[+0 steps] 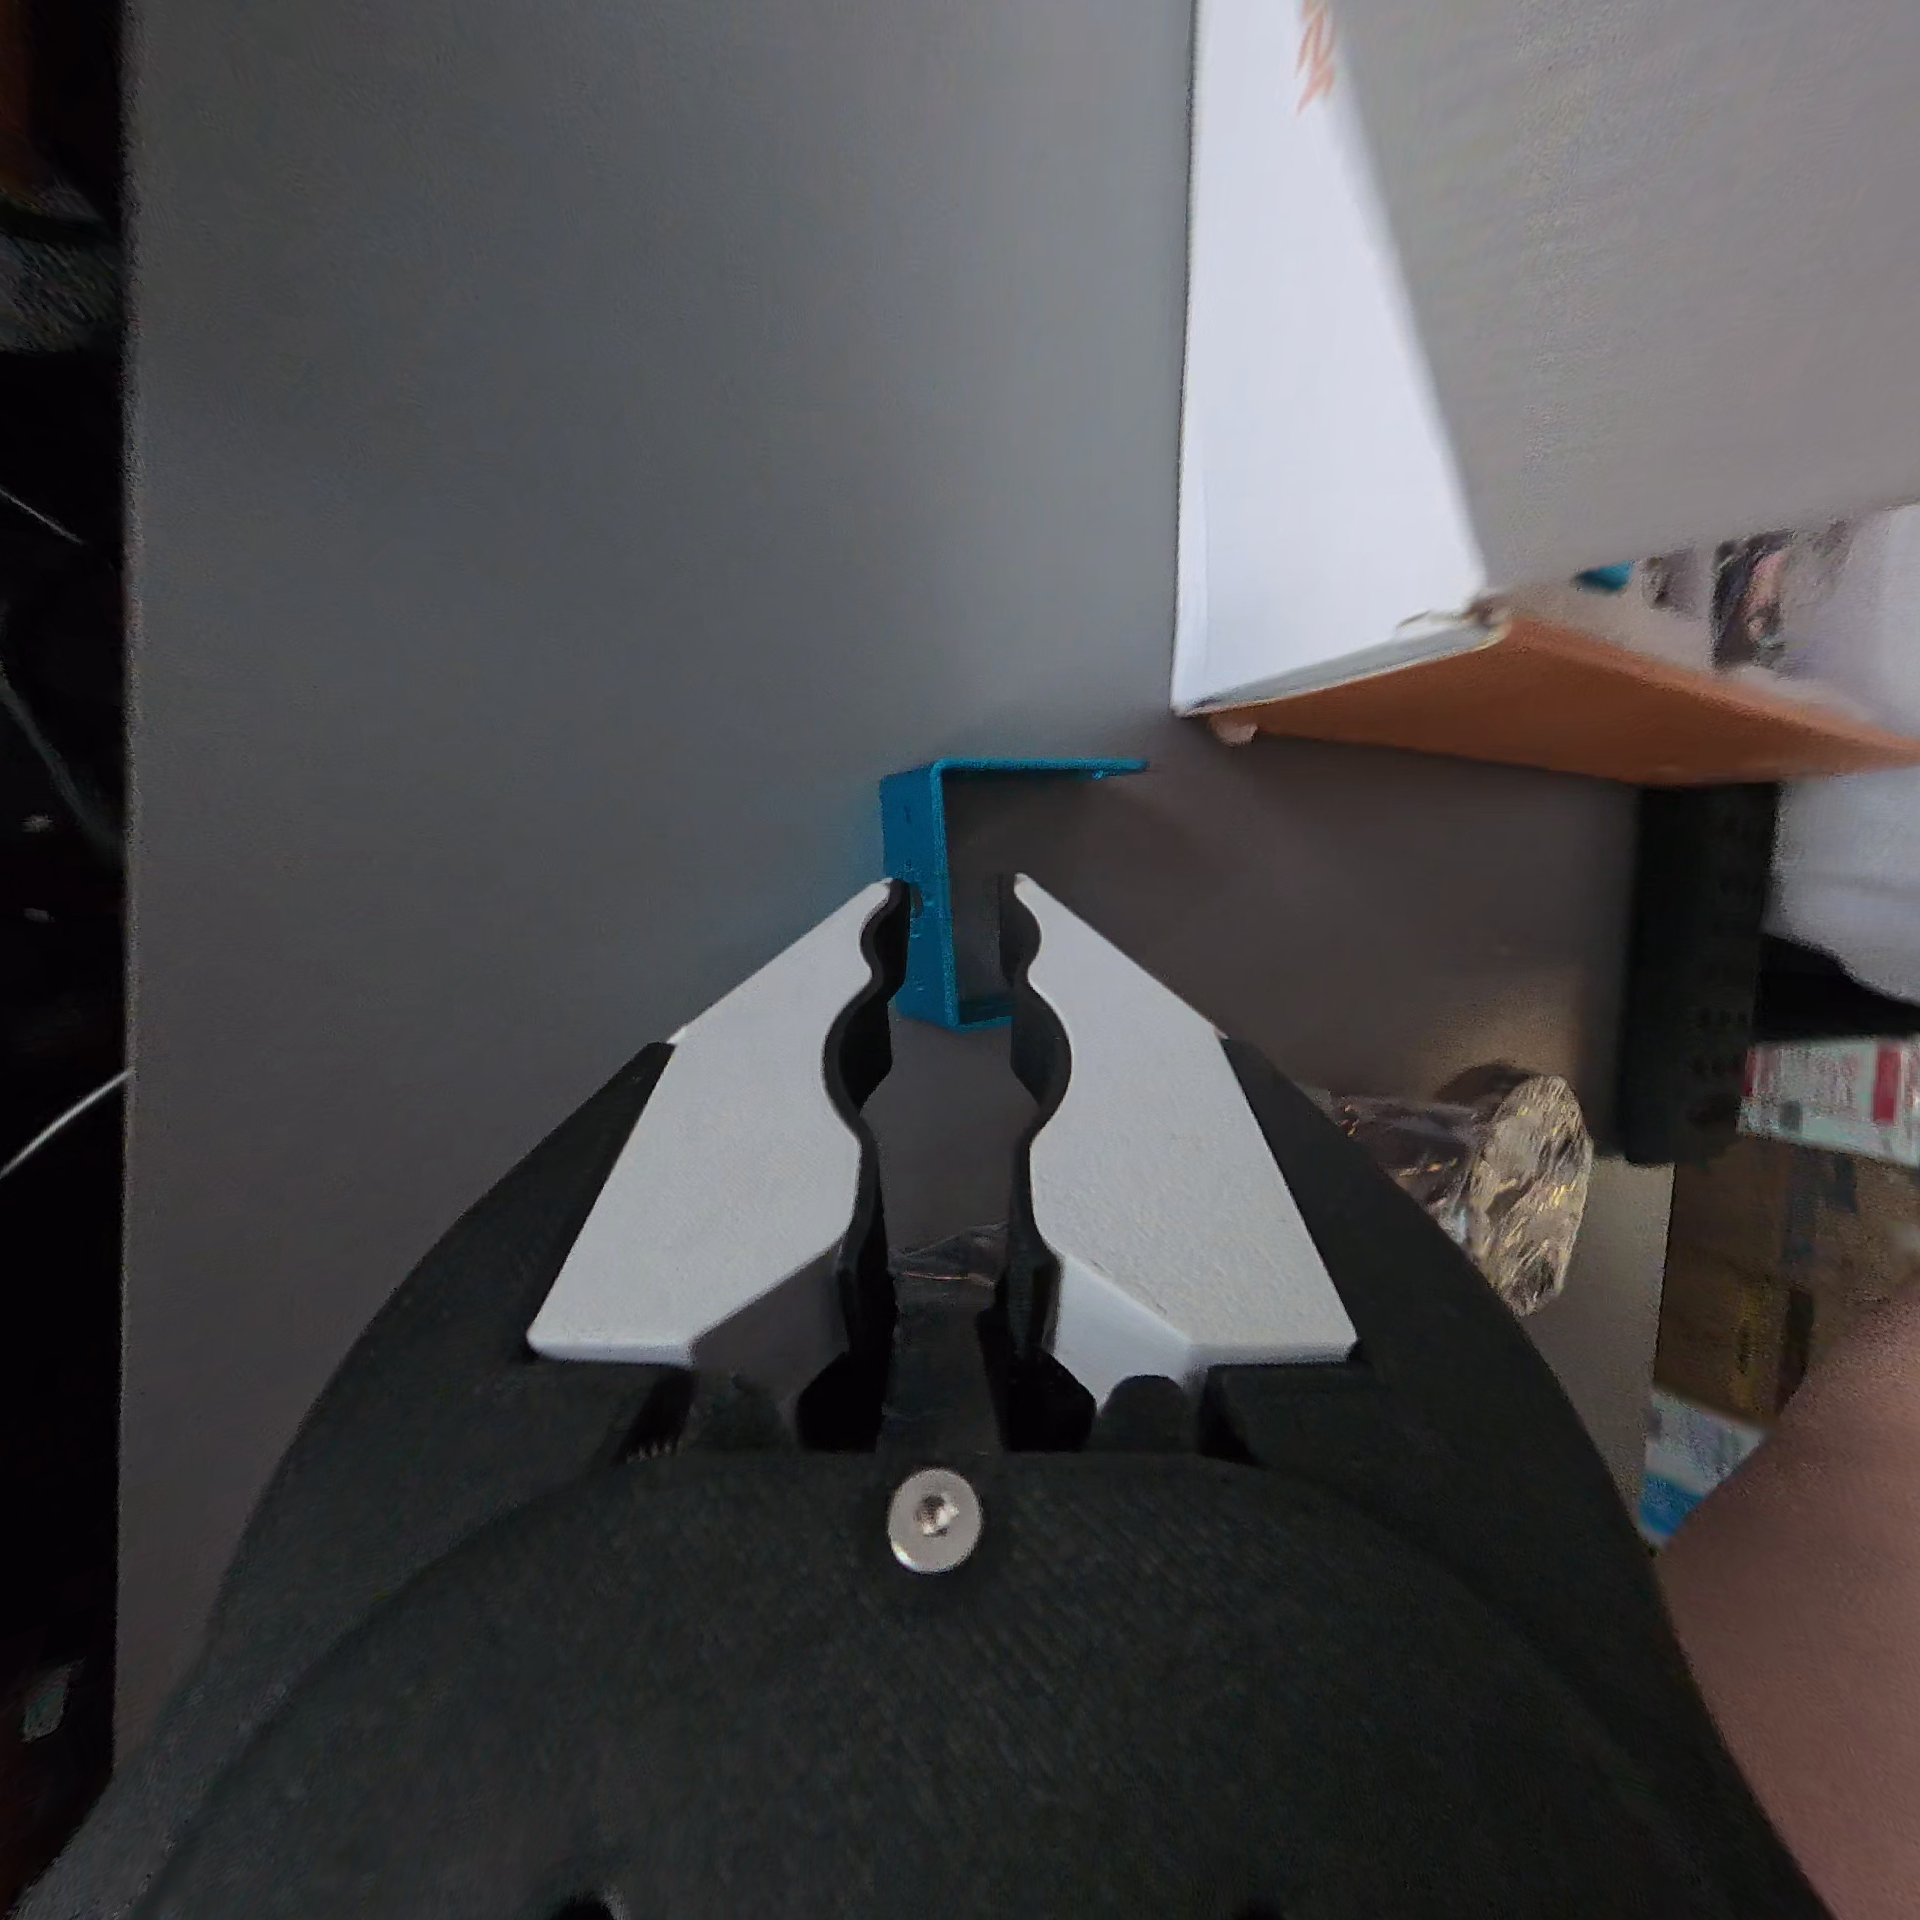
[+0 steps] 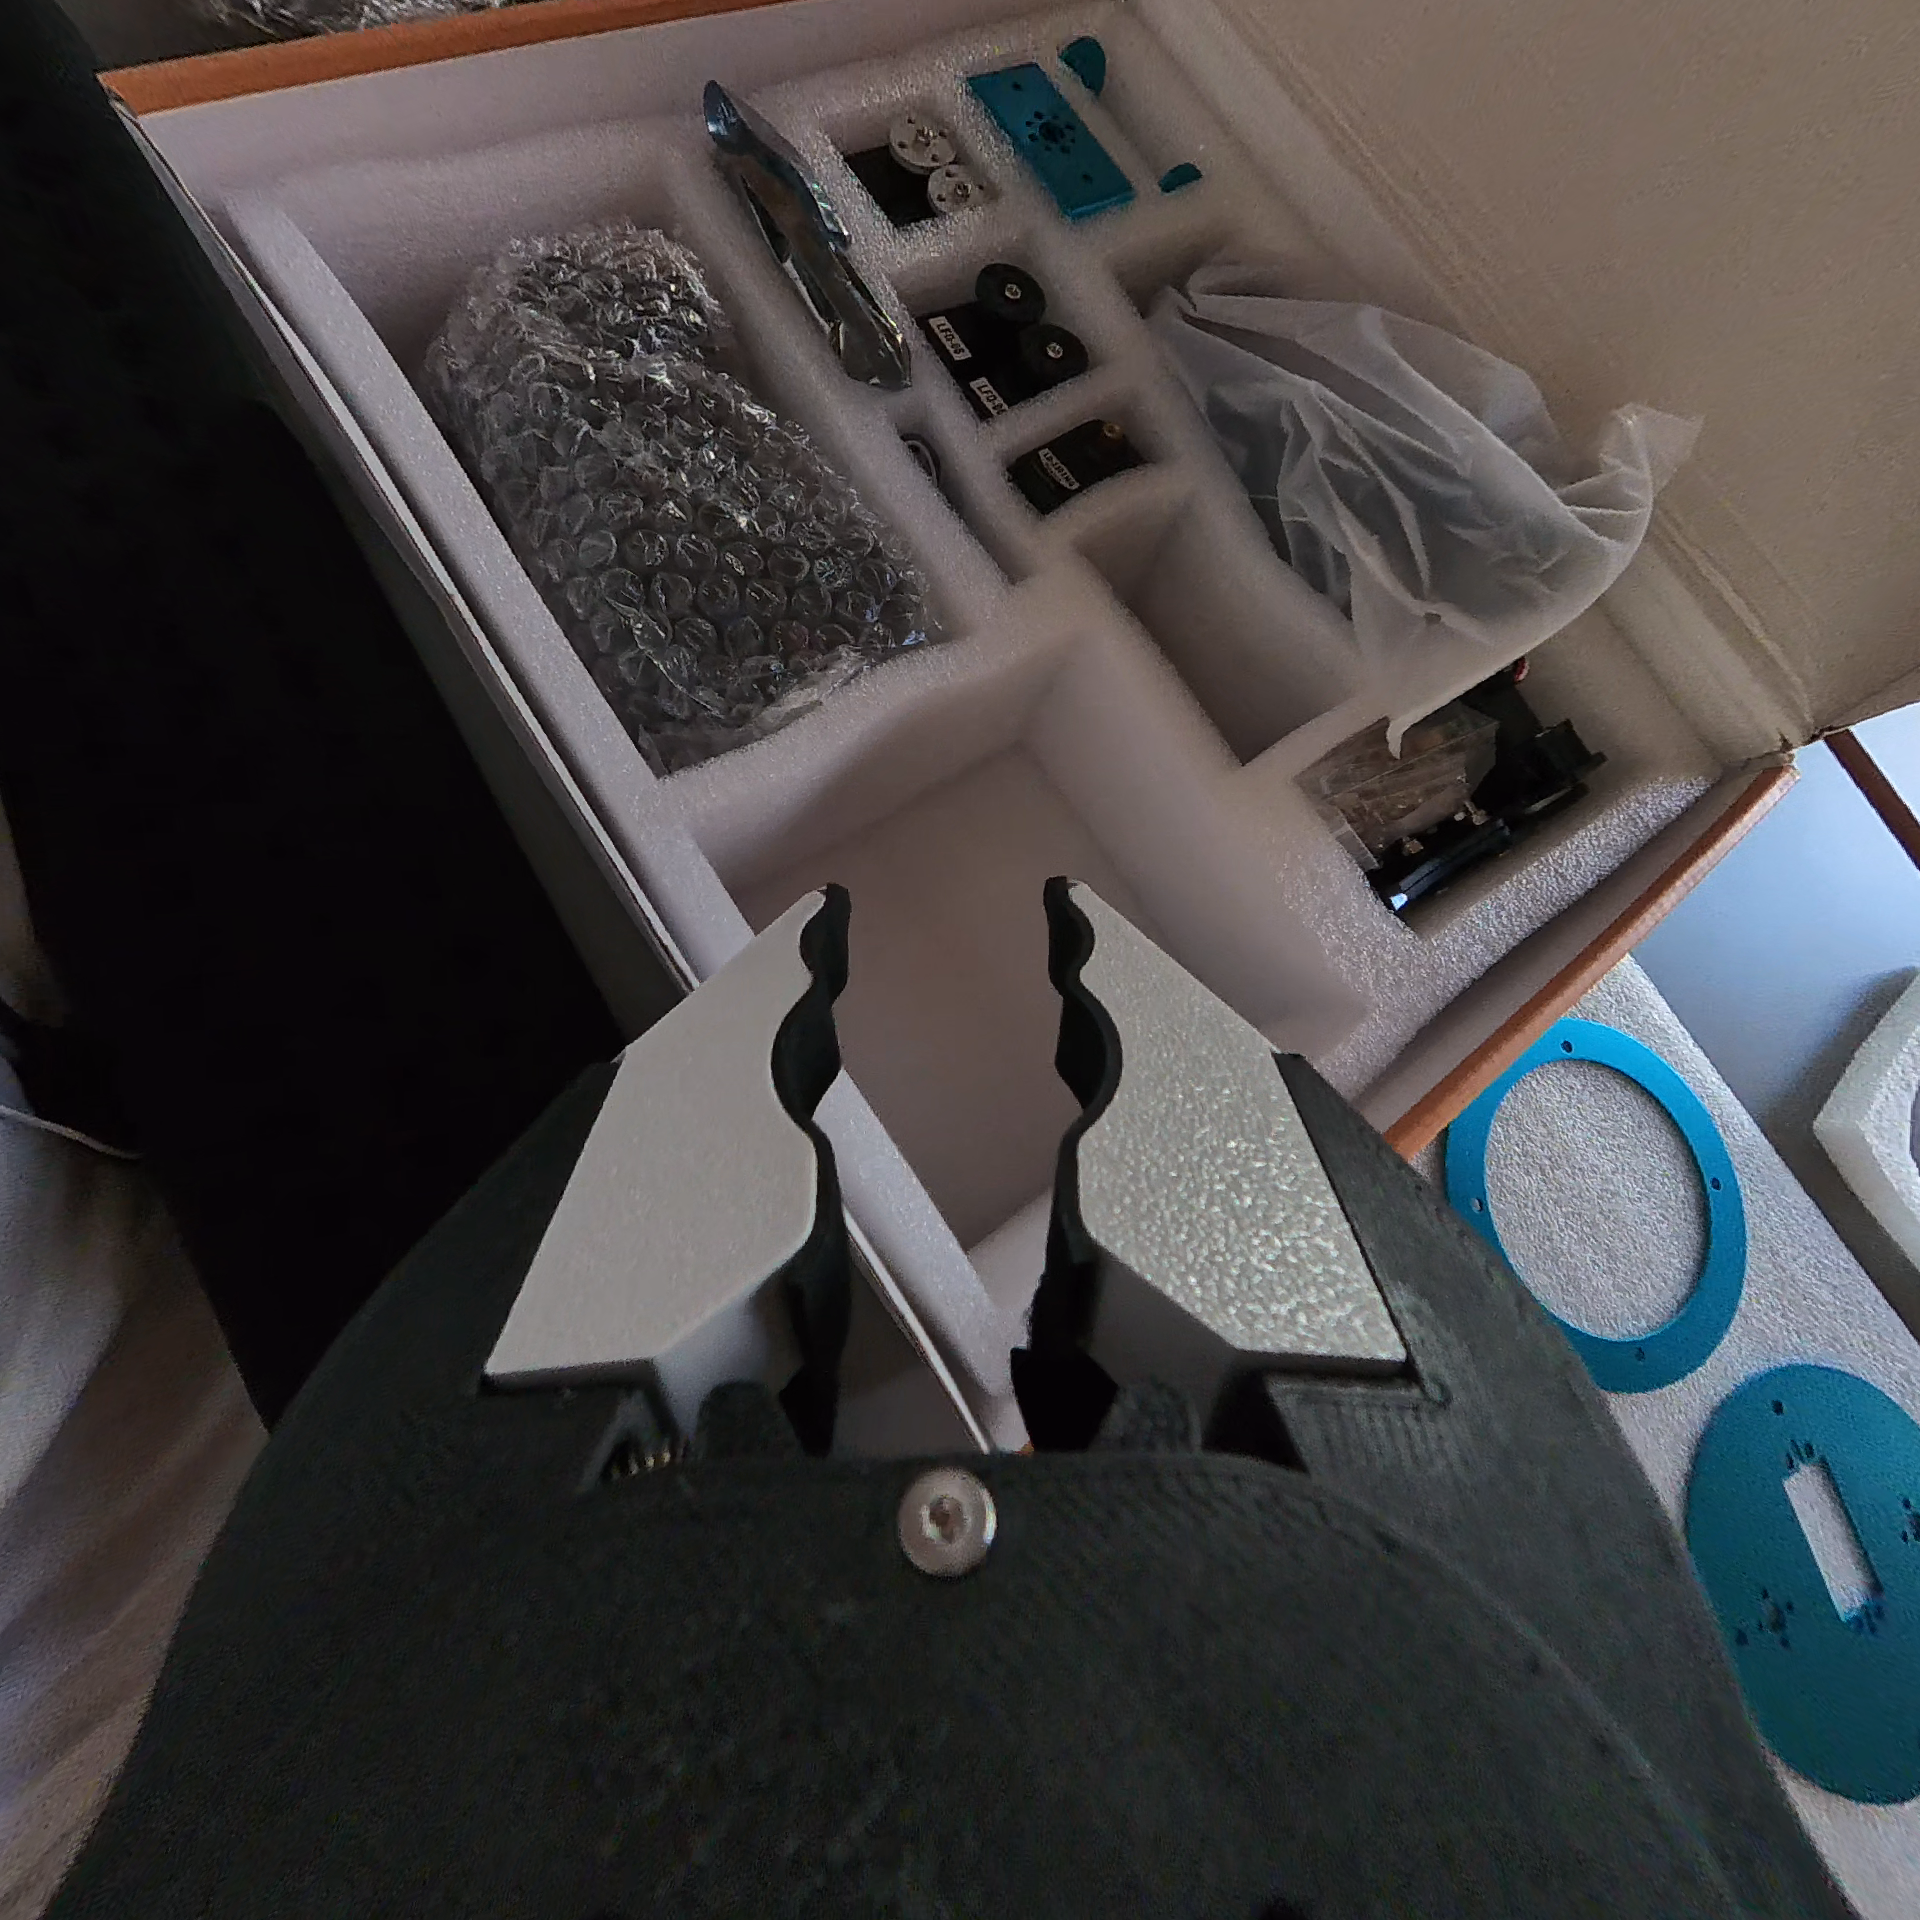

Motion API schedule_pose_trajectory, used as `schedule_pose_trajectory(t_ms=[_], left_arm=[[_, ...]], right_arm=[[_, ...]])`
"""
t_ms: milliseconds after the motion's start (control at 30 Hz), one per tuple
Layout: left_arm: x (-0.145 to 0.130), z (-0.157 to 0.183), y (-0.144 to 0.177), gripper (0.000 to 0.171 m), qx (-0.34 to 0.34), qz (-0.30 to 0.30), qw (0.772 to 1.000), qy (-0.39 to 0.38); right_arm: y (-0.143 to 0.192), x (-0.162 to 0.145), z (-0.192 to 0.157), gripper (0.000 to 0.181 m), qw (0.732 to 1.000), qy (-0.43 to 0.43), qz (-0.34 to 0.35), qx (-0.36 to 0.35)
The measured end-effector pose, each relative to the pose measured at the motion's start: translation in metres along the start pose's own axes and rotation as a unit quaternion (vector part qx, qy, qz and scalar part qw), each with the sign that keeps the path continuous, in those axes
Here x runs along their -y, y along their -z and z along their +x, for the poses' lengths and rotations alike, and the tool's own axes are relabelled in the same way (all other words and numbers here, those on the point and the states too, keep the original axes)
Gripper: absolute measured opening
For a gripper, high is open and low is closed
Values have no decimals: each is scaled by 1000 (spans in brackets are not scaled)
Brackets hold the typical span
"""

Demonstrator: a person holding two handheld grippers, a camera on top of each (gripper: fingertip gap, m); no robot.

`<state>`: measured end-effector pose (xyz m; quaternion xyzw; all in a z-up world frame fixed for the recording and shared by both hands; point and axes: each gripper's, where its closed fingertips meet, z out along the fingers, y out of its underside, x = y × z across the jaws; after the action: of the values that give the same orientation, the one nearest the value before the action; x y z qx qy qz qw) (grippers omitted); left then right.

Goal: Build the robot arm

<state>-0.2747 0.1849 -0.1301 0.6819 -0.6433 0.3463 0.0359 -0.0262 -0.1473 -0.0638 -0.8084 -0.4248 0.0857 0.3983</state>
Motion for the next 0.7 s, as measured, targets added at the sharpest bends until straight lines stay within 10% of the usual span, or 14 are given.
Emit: schedule_pose_trajectory(t_ms=[233, 333, 433, 567, 700], left_arm=[[41, 97, 81, 15, 204, 230, 944, -119], [53, 153, 76, 7, 345, 240, 882, -214], [75, 189, 21, 17, 318, 161, 906, -227], [108, 156, -31, 3, 294, 122, 948, 1], [115, 131, -52, 6, 272, 129, 937, 175]], right_arm=[[5, -7, 1, 39, 1000, 9, 16, 0], [6, -12, 1, 39, 999, -1, 33, 11], [4, -8, 0, 39, 999, 0, 47, 22], [9, 2, -9, 39, 997, 20, 68, 22], [27, 5, -21, 39, 995, 26, 95, 18]])
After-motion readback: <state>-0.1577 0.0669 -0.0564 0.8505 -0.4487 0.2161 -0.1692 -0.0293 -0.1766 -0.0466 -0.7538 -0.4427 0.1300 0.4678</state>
